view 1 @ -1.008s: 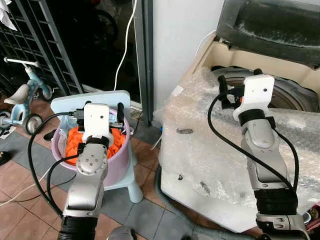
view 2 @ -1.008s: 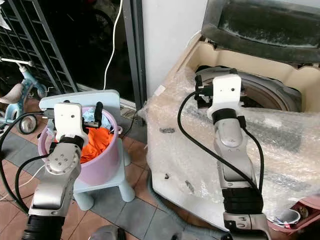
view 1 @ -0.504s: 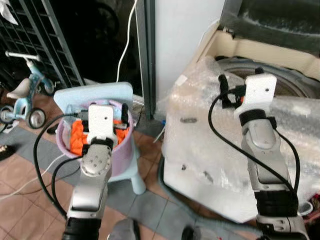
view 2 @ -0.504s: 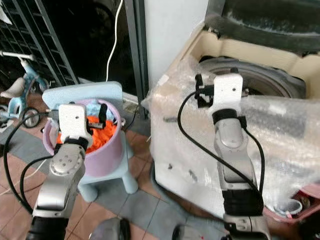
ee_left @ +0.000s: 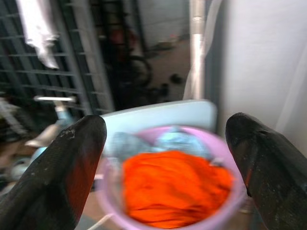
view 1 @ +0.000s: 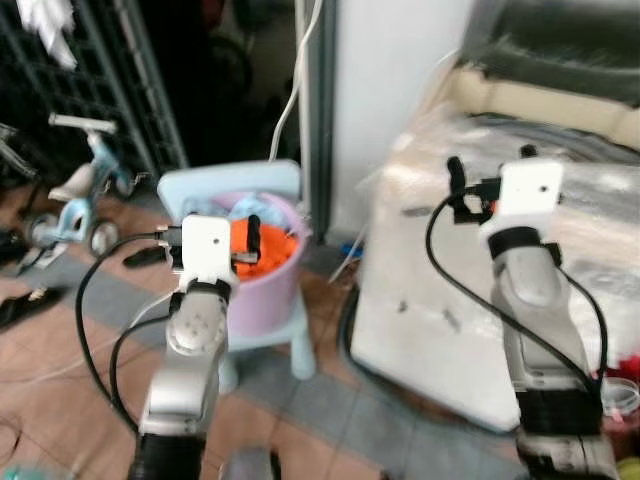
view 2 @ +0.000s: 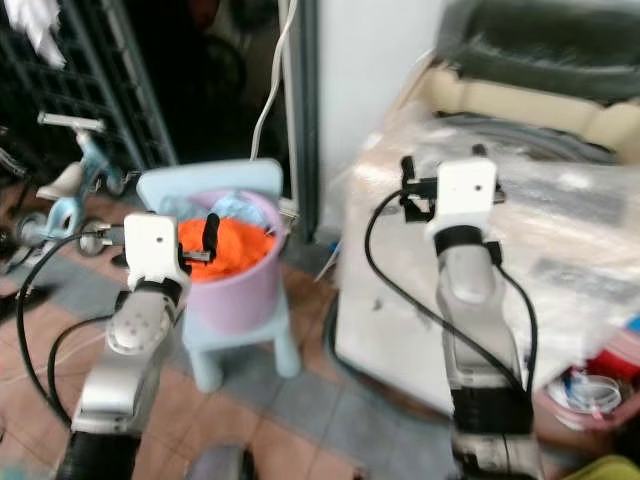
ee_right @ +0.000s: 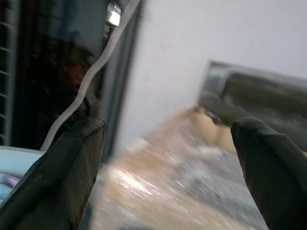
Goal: Clothes washing
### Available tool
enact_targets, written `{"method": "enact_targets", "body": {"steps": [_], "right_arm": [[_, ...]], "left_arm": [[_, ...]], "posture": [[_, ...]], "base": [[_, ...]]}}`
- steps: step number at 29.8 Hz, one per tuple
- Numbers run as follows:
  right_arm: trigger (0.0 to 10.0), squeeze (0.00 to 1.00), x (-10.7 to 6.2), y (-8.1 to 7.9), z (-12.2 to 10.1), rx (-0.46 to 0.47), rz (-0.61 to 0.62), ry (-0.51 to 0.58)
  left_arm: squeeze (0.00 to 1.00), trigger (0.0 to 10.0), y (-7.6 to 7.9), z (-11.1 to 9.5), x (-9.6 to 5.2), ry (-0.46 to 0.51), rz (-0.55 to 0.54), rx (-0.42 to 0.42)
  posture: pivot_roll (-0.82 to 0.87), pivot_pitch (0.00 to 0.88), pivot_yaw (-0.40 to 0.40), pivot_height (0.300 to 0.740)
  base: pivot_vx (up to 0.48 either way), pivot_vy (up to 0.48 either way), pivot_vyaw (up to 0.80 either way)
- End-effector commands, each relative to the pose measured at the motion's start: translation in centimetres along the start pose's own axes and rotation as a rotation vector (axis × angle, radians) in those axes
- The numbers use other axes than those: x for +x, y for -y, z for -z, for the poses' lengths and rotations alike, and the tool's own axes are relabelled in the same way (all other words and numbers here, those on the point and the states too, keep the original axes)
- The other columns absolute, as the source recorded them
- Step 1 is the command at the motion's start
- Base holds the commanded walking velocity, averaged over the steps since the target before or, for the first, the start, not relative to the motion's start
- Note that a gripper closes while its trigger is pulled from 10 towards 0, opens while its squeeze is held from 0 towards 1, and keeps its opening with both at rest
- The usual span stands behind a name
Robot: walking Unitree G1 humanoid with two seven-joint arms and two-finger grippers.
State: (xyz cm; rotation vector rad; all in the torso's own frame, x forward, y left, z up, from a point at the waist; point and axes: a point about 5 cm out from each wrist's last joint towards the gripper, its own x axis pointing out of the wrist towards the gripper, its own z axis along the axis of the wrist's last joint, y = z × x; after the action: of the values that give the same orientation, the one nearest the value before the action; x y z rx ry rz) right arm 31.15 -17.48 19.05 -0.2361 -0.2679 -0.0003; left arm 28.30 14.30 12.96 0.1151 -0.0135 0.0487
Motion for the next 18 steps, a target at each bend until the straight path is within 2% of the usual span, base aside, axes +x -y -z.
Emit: {"method": "enact_targets", "body": {"steps": [1, 6, 13, 18], "right_arm": [[10.0, 0.0, 0.2, 0.5, -0.8, -0.012, 0.005, 0.029], [10.0, 0.0, 0.3, -0.5, -0.9, 0.015, -0.049, 0.036], [10.0, 0.0, 0.4, -2.3, -1.3, 0.012, -0.177, 0.057], [10.0, 0.0, 0.4, -2.8, -1.3, 0.004, -0.203, 0.064]], "left_arm": [[0.0, 10.0, 0.7, -0.4, 0.2, 0.014, 0.022, -0.014], [0.0, 10.0, 0.5, -0.3, 0.4, 0.009, -0.002, -0.019], [0.0, 10.0, 0.2, -0.2, 0.3, 0.025, -0.019, -0.008], [0.0, 10.0, 0.2, -0.3, 0.3, 0.035, -0.027, -0.01]], "posture": [[-0.05, 0.0, 0.029, 0.74], [-0.05, 0.0, 0.025, 0.74], [-0.04, 0.0, 0.019, 0.74], [-0.04, 0.0, 0.017, 0.74]], "base": [[0.0, 0.0, 0.8], [0.0, 0.384, 0.8], [0.293, 0.371, 0.8], [0.443, 0.052, 0.18]]}}
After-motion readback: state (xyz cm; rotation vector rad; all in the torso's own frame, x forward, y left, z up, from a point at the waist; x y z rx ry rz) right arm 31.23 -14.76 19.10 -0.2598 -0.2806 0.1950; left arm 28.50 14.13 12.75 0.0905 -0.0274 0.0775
